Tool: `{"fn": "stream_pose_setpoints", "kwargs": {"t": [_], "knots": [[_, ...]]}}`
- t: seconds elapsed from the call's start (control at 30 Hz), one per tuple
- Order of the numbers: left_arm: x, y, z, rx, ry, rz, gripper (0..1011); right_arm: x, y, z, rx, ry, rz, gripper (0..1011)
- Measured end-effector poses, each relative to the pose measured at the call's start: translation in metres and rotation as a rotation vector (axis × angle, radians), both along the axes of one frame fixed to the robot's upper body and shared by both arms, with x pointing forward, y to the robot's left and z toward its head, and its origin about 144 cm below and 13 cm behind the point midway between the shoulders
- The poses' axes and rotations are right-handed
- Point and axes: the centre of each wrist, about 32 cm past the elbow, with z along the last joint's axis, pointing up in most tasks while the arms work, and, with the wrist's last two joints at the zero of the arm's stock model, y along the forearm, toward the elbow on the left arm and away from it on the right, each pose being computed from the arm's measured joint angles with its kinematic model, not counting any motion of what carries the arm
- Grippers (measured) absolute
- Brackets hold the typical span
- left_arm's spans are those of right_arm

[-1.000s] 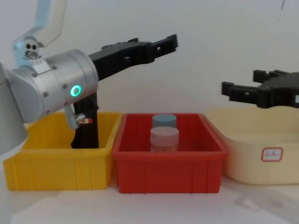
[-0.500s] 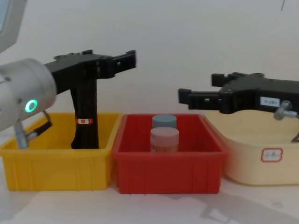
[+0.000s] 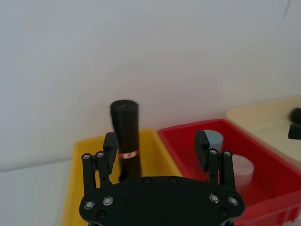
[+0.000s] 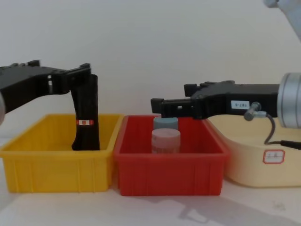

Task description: Pick up the garbage bag with the one hand and transfer it to the other hand.

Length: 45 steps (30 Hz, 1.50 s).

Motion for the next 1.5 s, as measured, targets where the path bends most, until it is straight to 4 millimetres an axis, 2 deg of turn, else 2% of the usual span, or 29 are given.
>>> {"fn": "stream_pose_setpoints", "kwargs": {"t": [0.23,0.57,1.5], "knots": [[-0.015,0.005,-0.002,0.013,0.003,0.061,1000,0.009,0.005,0.001,-0.007,0.026,-0.03,1001],[-0.025,0.008,-0.002,0.022,0.005,0.102,1000,0.026,0.006,-0.002,-0.016,0.056,-0.102,1001],[-0.032,0.01,-0.003,0.029,0.005,0.131,1000,0.057,0.019,-0.02,-0.145,0.188,-0.091,1001]]}}
